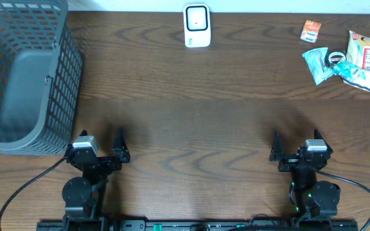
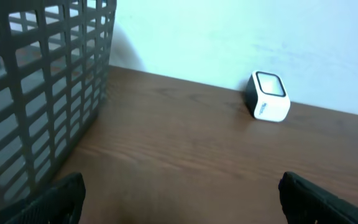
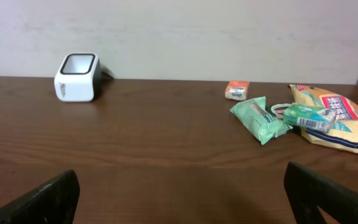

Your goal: Scan the item barcode

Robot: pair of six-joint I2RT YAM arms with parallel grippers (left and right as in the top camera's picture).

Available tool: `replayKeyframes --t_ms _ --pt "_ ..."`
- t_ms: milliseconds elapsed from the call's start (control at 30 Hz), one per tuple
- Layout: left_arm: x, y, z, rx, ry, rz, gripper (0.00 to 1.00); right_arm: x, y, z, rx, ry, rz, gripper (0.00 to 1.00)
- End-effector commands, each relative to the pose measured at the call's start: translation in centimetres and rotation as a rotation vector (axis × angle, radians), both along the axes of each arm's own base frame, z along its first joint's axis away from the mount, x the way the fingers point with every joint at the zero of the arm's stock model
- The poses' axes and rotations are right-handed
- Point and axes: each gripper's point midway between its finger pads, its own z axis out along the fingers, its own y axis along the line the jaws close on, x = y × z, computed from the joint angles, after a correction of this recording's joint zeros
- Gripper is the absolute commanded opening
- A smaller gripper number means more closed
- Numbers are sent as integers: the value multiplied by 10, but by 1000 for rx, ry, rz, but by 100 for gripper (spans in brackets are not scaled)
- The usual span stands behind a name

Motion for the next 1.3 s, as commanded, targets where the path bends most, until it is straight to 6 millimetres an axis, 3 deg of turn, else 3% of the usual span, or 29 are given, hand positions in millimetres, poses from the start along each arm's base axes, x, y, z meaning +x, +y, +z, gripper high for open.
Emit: replayKeyframes --t_ms 0,433,800,1267 --pt "1 3 2 21 -48 12 98 0 1 -1 -12 -2 3 99" --pt "2 3 5 32 -114 12 98 0 1 -1 -12 -2 3 99" --pt "0 3 -30 55 29 6 98 0 1 -1 -12 -2 3 99" --pt "0 1 -30 132 26 -15 98 0 1 -1 -12 -2 3 99"
